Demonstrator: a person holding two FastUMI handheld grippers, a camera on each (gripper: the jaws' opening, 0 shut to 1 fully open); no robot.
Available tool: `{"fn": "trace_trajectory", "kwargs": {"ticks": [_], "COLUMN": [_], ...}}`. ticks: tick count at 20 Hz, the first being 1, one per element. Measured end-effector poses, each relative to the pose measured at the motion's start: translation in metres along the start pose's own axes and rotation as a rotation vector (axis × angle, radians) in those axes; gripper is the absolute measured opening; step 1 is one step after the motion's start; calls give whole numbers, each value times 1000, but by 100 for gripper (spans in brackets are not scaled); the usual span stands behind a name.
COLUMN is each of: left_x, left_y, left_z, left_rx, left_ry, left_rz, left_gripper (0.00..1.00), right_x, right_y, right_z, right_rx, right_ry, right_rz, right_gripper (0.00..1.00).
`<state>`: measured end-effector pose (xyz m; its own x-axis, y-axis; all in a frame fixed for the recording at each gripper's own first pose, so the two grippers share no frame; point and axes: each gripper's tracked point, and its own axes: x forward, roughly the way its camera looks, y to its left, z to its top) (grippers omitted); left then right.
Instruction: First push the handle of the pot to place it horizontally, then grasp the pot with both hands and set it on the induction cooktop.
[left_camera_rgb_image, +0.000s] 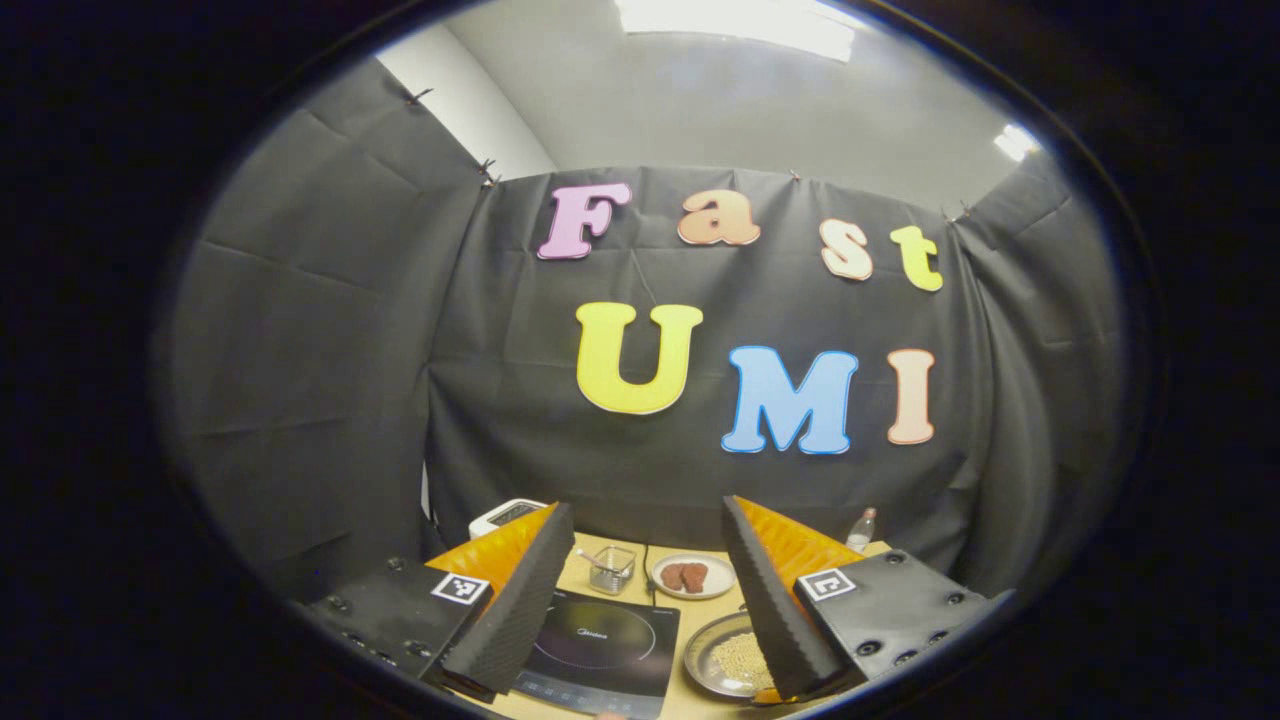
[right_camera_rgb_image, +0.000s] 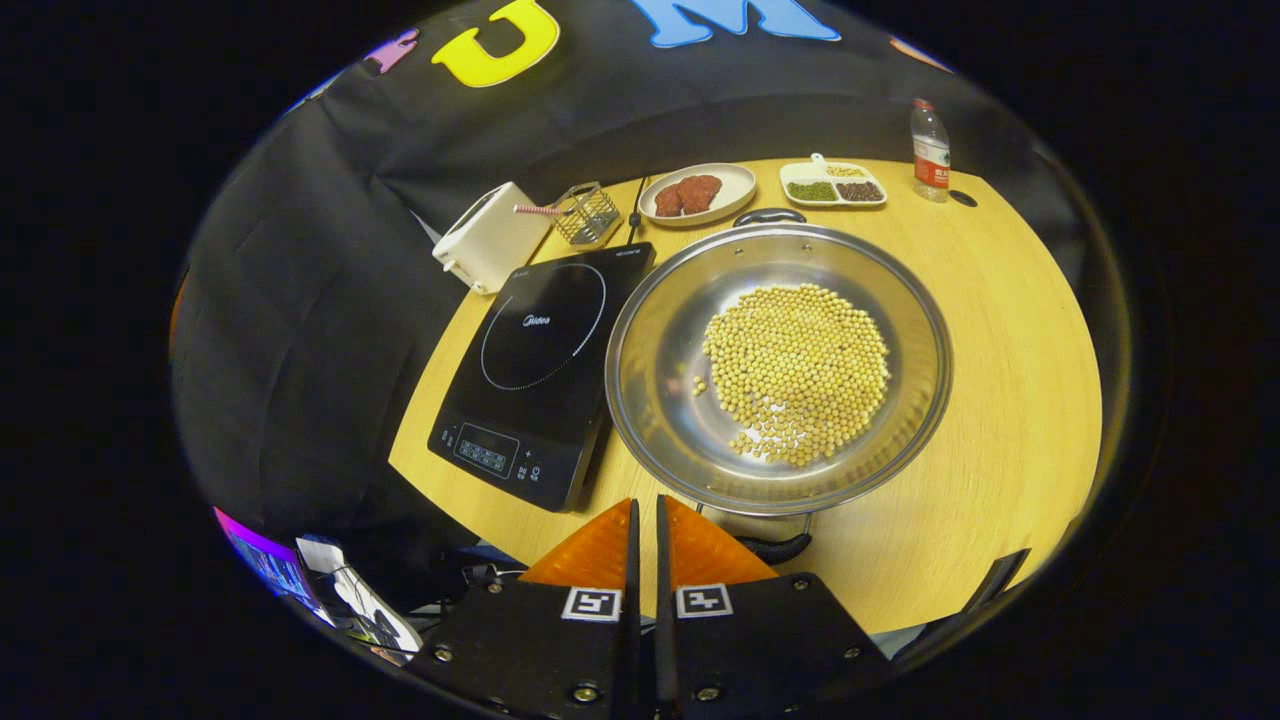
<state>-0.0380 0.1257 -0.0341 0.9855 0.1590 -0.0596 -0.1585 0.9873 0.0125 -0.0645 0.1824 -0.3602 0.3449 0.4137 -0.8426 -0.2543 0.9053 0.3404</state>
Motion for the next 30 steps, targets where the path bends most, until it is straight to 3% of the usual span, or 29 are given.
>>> {"fn": "trace_trajectory", "kwargs": {"ticks": [8, 13, 16, 21, 30], "left_x": [-7, -11, -10, -9, 3], "left_y": [12, 20, 22, 18, 7], "left_z": [-5, -11, -11, -11, -18], "left_rx": [4, 9, 6, 9, 2], "left_ry": [11, 25, 30, 28, 34], "left_rz": [28, 39, 37, 16, -70], "left_gripper": [99, 94, 99, 94, 99], "right_x": [37, 48, 49, 48, 37], "right_y": [1, -11, -16, -22, -45], "right_z": [-15, -20, -21, -25, -28], "right_rx": [17, 149, 199, 200, 218], "right_ry": [70, 70, 63, 62, 39], "right_rz": [-11, -20, -20, -35, -123], "right_gripper": [6, 6, 4, 1, 1]}}
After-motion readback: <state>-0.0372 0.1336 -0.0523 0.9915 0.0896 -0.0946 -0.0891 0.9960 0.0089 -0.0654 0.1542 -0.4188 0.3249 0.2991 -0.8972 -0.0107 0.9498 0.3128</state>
